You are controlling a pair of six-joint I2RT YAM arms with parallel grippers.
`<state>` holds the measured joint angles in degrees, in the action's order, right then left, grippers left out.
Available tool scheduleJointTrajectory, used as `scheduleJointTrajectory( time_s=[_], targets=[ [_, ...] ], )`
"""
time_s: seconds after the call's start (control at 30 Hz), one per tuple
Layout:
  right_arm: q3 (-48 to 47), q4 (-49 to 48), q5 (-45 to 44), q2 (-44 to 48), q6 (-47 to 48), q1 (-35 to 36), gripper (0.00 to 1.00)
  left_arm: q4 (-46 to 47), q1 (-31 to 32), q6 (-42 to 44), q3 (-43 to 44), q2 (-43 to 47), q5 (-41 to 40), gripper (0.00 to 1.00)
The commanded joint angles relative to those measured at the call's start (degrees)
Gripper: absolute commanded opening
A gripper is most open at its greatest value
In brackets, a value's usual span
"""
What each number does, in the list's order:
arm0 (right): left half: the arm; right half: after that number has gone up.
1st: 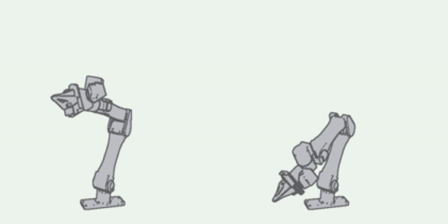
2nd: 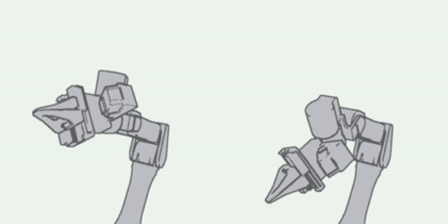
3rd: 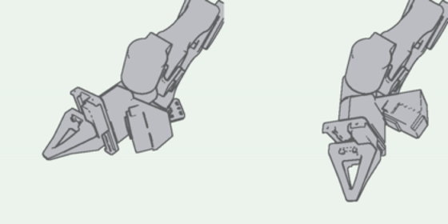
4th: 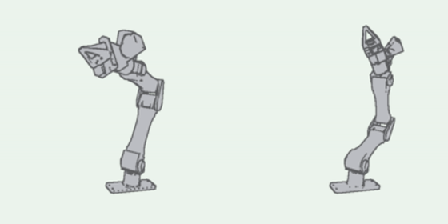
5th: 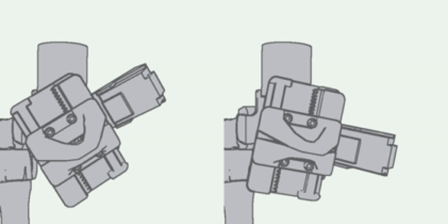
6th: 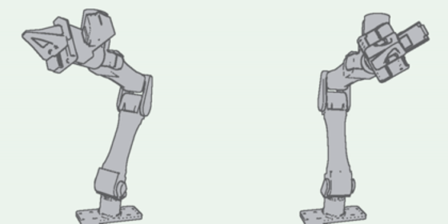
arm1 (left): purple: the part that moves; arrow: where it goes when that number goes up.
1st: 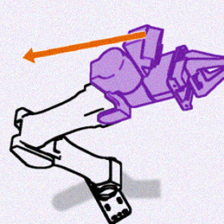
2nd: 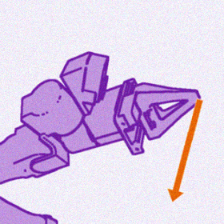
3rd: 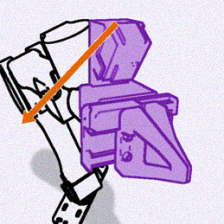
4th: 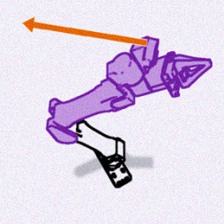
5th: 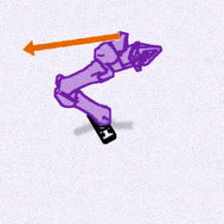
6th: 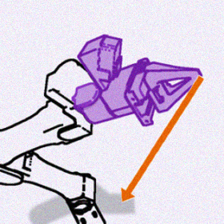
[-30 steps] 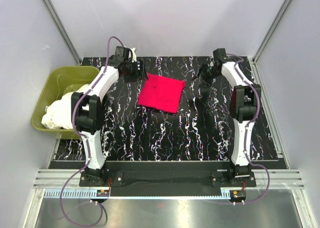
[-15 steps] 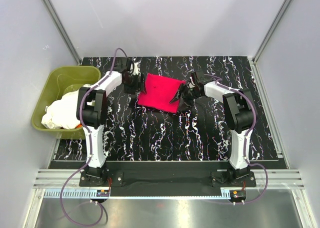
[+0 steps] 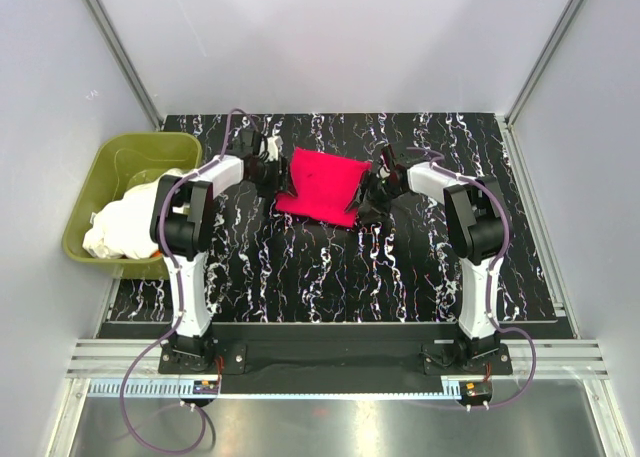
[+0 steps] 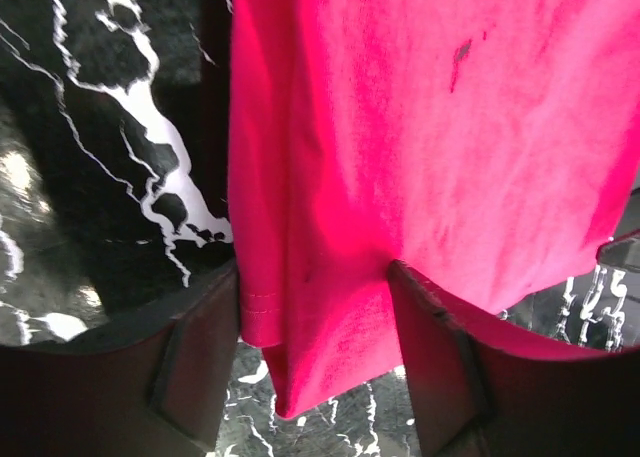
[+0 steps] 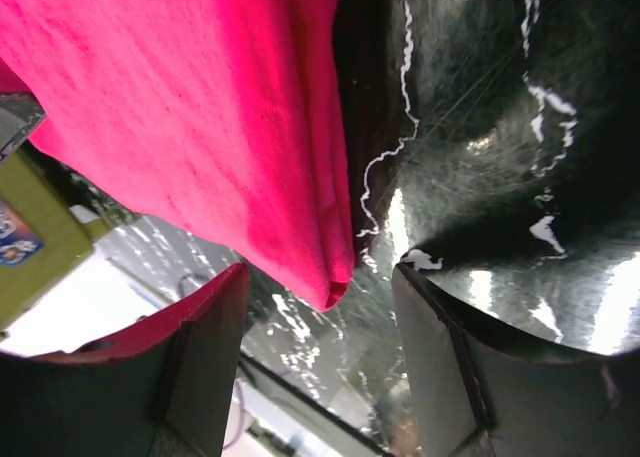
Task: Fold and stack the t-shirts
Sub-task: Fold the tshirt
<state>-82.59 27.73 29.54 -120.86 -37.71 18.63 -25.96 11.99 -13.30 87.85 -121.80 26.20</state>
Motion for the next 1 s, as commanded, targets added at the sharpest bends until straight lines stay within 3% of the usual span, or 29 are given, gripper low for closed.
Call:
scheduleJointTrajectory(
  time_s=[0.0,0.1,0.2,0.23,0.27,0.3,0.37,0.4,0.5,0.63,0.73,0.77,0.8,0.83,0.9,0.97],
  targets=[
    [-2.2,3.4,-4.1,0.2,6.2,0.0,0.67,0.6,0.5,-1.5,-3.3,2.2,3.0,0.6],
    [-3.2,3.9,-4.1,-1.4,8.5,-0.1,0.64,1.2,0.8,-3.0,-6.7,4.1,3.1,0.56],
    [-2.8,3.0,-2.4,-1.7,9.3,-0.1,0.48,1.5,1.4,-4.7,-9.7,6.0,4.2,0.47],
    [-2.1,2.4,-2.0,-1.4,9.2,-0.1,0.4,1.5,1.5,-5.2,-10.3,6.3,4.4,0.4],
    [-1.2,2.1,-1.9,-1.1,9.2,-0.1,0.22,1.8,1.6,-5.8,-11.9,7.1,4.9,0.36],
    [-0.6,1.1,-1.8,-0.5,9.0,-0.1,0.14,2.7,2.1,-6.9,-12.8,7.5,5.5,0.33],
    [2.0,-0.2,-0.3,0.2,8.8,-0.1,0.01,3.2,3.2,-8.3,-15.2,8.6,5.4,0.25],
    [2.9,-1.0,0.5,1.2,8.6,-0.1,0.0,3.3,3.7,-8.8,-16.1,8.9,5.5,0.23],
    [9.4,-2.2,2.3,4.9,7.9,-0.1,0.0,5.3,5.8,-11.1,-22.2,12.5,5.3,0.13],
    [20.8,-3.2,2.8,13.4,7.4,-0.1,0.0,8.8,8.9,-15.0,-33.3,22.9,3.8,0.09],
    [28.1,-2.3,4.3,20.6,7.3,-0.1,0.01,8.6,10.4,-17.0,-40.6,29.7,1.8,0.36],
    [30.2,-0.8,4.1,23.4,7.8,-0.1,0.06,7.8,10.4,-17.3,-43.1,31.3,1.3,0.44],
    [30.6,0.3,3.7,24.4,8.5,-0.1,0.16,7.0,10.4,-17.2,-43.7,32.7,1.0,0.59],
    [30.6,1.5,2.8,25.3,9.6,-0.1,0.32,5.9,10.4,-16.9,-43.9,35.1,0.4,0.64],
    [28.3,4.7,-0.3,26.8,12.9,-0.1,0.44,2.7,10.2,-14.4,-41.7,36.8,-1.1,0.72],
    [22.5,7.2,-3.0,25.3,16.8,-0.2,0.63,-1.5,9.5,-11.2,-36.1,37.3,-4.3,0.74]
  ],
)
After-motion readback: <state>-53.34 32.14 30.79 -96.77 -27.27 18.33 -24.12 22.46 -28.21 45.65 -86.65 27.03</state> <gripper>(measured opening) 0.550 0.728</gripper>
